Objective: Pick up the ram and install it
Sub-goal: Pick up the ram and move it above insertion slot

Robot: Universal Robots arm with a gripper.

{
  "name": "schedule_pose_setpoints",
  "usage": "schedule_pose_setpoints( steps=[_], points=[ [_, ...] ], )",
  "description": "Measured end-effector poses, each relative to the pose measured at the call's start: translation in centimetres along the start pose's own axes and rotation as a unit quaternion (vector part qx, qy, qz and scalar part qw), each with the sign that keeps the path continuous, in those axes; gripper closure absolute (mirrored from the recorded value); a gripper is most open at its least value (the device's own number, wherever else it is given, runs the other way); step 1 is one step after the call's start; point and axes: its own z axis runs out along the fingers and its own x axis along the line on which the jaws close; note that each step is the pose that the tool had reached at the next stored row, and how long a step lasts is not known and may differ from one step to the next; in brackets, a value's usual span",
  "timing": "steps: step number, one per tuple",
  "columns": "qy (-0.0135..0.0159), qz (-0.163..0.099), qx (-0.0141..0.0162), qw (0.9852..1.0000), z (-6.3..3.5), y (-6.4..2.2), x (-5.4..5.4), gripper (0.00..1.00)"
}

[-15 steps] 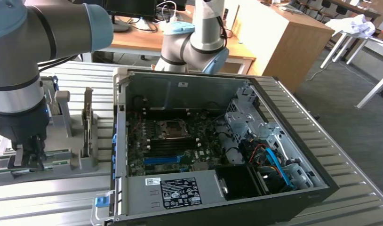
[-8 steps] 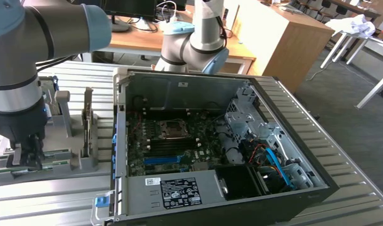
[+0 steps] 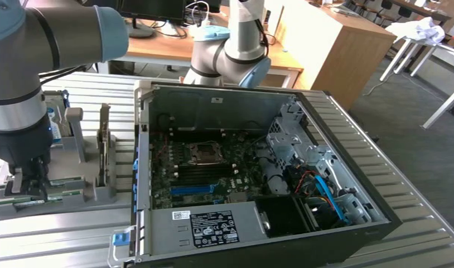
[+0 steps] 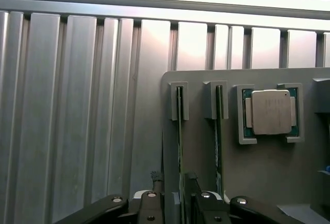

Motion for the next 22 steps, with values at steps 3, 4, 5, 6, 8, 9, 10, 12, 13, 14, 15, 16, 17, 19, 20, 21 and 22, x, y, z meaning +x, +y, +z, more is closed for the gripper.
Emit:
schedule_pose_setpoints(
  steps=[3, 4, 5, 6, 8, 9, 10, 12, 13, 14, 15, 16, 17, 19, 20, 21, 22],
  points=[
    [0.0006, 0.0, 0.0, 1.0, 0.15, 0.24, -0.3, 0.7],
    [0.0008, 0.0, 0.0, 1.0, 0.21, 0.28, -0.4, 0.7],
    [0.001, 0.0, 0.0, 1.0, 0.29, 0.32, -0.5, 0.7],
    [0.0012, 0.0, 0.0, 1.0, 0.36, 0.33, -0.5, 0.7],
    [0.0018, 0.0, 0.0, 1.0, 0.54, 0.32, -0.6, 0.7],
    [0.0021, 0.0, -0.0001, 1.0, 0.63, 0.32, -0.6, 0.7],
    [0.0023, 0.0, -0.0001, 1.0, 0.72, 0.32, -0.6, 0.7],
    [0.0028, 0.0, -0.0001, 1.0, 0.9, 0.32, -0.6, 0.7],
    [0.003, 0.0, -0.0001, 1.0, 0.99, 0.32, -0.6, 0.7],
    [0.0032, 0.0, -0.0001, 1.0, 1.09, 0.32, -0.6, 0.7],
    [0.0034, 0.0, -0.0001, 1.0, 1.17, 0.31, -0.6, 0.7],
    [0.0035, 0.0, -0.0001, 1.0, 1.26, 0.31, -0.6, 0.7],
    [0.0035, 0.0, -0.0001, 1.0, 1.35, 0.31, -0.6, 0.7],
    [0.0037, 0.0, -0.0001, 1.0, 1.51, 0.3, -0.6, 0.7],
    [0.0038, 0.0, -0.0001, 1.0, 1.61, 0.3, -0.6, 0.7],
    [0.0038, 0.0, -0.0001, 1.0, 1.69, 0.29, -0.6, 0.7],
    [0.0038, 0.0, -0.0001, 1.0, 1.77, 0.29, -0.6, 0.7]
  ],
)
